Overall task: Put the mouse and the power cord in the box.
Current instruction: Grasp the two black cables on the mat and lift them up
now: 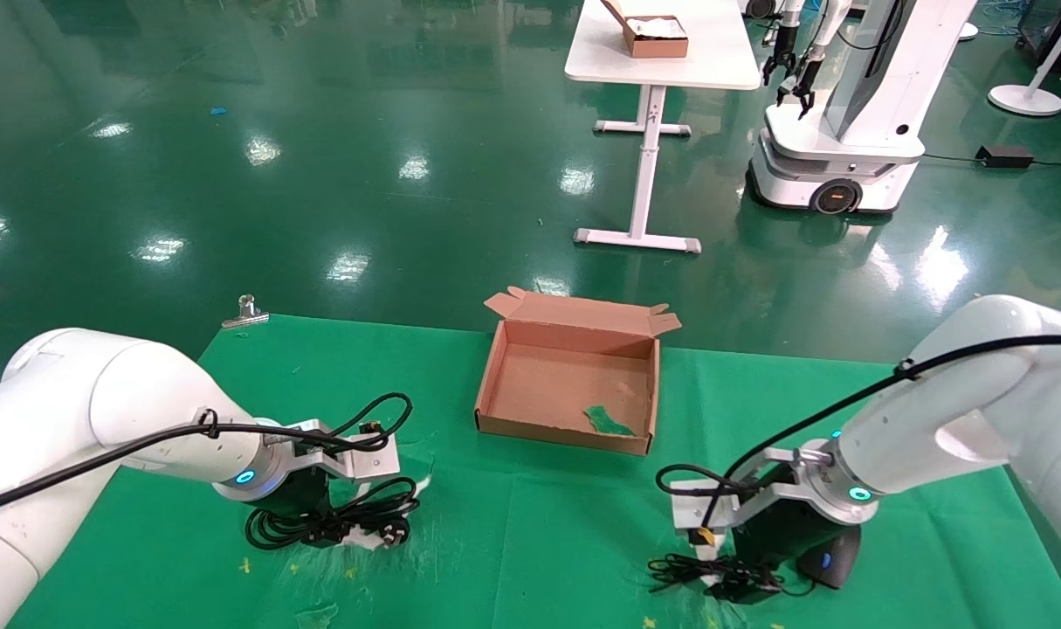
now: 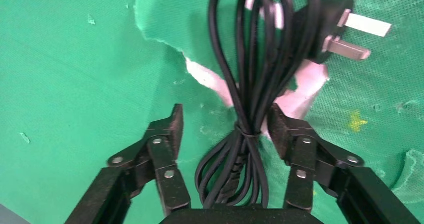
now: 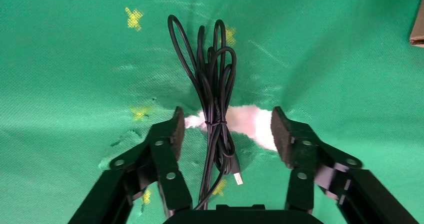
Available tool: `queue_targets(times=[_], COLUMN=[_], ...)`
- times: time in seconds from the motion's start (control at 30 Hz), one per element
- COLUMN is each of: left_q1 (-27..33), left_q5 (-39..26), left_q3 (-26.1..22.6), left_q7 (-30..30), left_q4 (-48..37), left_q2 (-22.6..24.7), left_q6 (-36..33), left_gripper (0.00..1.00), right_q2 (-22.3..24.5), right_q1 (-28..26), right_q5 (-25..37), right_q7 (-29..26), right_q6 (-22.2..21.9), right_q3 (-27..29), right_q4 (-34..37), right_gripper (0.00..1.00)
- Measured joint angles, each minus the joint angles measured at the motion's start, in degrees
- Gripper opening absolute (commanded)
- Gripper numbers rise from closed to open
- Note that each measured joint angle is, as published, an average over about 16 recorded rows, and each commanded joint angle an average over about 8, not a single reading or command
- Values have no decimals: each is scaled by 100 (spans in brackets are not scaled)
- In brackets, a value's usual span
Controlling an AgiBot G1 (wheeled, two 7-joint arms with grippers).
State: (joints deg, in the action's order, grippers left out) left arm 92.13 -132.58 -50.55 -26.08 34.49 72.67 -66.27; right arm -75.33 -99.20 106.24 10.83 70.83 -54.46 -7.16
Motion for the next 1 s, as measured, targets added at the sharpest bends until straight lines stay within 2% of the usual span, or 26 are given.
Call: queue_targets(times=[0.73, 1.0], left_q1=[-1, 174], left_q5=[-3, 114], left_q3=[-2, 63], left_q7=[0, 17], left_q4=[-1, 11], left_q2=[0, -47], left_q6=[0, -205], left_gripper=[0, 0], right_q2=[12, 93], right_q1=[-5, -185], right_q5=[-12, -36], right_q7=[-5, -31], right_q6=[7, -7], right_q3=[10, 36], right_q4=[-18, -78], right_gripper=[0, 0])
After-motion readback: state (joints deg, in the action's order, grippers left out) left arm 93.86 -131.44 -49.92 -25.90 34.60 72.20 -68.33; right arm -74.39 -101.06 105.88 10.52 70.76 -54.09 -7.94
